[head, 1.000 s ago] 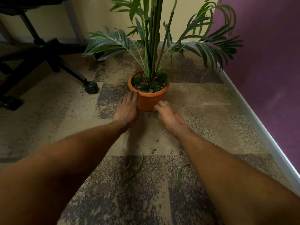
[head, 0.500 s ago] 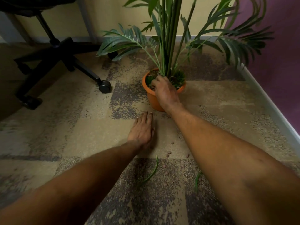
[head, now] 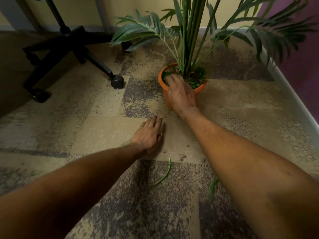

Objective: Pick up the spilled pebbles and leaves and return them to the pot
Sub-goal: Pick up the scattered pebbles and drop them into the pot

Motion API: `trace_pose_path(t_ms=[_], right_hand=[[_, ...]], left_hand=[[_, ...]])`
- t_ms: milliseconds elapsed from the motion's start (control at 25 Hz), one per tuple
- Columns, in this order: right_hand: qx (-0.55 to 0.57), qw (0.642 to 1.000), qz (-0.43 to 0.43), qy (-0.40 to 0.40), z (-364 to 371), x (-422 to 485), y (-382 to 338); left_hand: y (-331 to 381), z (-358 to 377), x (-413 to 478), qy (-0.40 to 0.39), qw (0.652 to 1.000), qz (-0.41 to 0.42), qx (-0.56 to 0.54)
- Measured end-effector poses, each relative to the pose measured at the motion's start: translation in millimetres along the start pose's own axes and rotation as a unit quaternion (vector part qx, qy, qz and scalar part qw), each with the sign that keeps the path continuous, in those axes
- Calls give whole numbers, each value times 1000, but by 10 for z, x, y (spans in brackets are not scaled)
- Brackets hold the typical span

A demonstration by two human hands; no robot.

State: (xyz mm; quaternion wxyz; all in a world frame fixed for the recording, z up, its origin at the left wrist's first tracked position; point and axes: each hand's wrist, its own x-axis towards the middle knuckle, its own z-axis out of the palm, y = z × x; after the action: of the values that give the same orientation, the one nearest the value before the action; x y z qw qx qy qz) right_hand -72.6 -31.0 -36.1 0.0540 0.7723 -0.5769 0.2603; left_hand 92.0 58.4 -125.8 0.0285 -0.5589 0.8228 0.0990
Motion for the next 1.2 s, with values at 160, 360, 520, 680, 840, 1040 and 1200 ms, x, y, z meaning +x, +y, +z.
trace_pose_path(t_ms=[160, 360, 520, 680, 840, 1040, 1200], right_hand=[[30, 999, -36, -8, -22, -439, -80], [13, 992, -57, -114, -47, -1201, -104], [25, 976, -65, -208, -5, -1624, -100], [35, 958, -59, -279, 49, -1813, -223], [49, 938, -60, -337, 152, -1856, -424], [42, 934, -48, -351, 243, -1789, -542], [55, 943, -17, -329, 244, -1807, -492]], left_hand=[[14, 15, -122, -20, 999, 19, 17], [104, -4, -377, -40, 997, 48, 39], [190, -44, -617, -78, 995, 48, 41], [247, 11, -884, -124, 992, 29, 6], [286, 8, -1161, -115, 990, 20, -84], [274, 27, -1240, -105, 953, -77, -273], [330, -34, -1185, -141, 942, -103, -285]])
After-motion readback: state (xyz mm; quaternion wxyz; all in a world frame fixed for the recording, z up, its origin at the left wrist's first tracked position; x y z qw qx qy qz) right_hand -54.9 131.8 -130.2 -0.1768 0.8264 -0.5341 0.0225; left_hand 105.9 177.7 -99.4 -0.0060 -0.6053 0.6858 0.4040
